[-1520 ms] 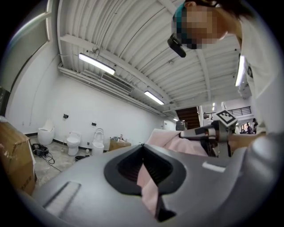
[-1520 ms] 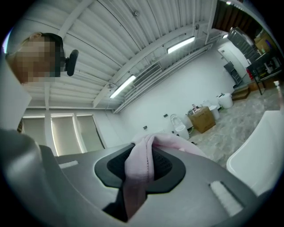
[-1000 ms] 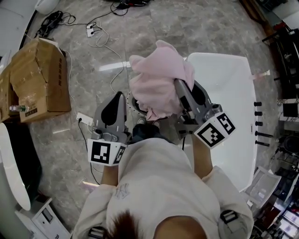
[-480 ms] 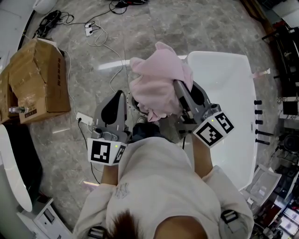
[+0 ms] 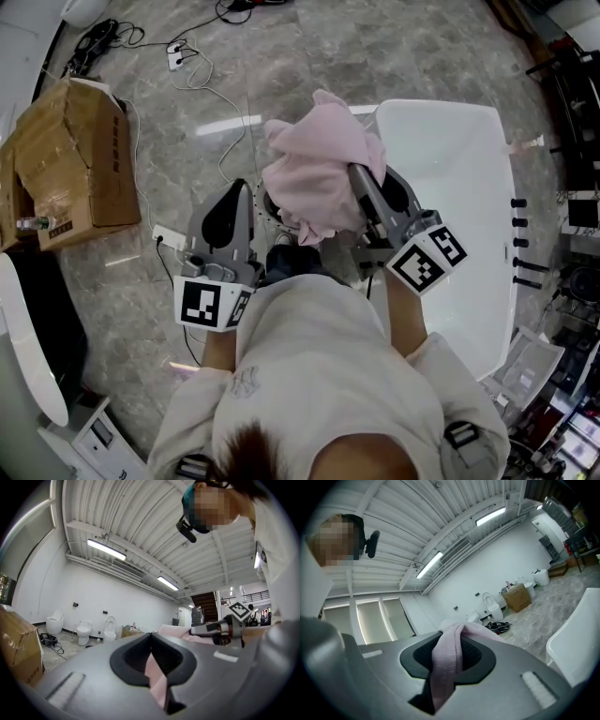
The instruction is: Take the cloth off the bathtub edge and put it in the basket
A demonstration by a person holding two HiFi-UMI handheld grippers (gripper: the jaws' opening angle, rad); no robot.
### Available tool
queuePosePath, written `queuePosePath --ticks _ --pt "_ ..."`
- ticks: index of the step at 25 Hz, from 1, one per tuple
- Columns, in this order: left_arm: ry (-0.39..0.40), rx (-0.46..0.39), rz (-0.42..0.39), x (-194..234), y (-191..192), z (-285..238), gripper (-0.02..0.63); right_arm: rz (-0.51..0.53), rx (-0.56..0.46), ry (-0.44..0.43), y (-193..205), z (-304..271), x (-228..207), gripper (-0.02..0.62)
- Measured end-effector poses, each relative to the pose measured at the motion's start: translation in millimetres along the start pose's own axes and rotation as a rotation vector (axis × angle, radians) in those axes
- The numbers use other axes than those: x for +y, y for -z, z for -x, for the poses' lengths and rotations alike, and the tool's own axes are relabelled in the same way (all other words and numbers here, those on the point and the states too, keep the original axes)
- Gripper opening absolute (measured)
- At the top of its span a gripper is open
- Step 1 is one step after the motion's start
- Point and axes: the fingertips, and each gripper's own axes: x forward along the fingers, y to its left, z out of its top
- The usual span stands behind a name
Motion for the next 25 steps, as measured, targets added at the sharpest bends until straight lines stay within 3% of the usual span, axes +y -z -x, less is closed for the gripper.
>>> queuePosePath --ticks 12,25 --pt "-0.004 0.040 0.003 10.2 12.5 -16.9 0.014 0.020 0.065 0.031 31.7 -9.5 -25.8 0.075" --pt "-0.021 0.104 0.030 32.6 67.5 -39.2 0.014 -0.030 0.171 0.108 119.0 -11.4 -85.4 0.075"
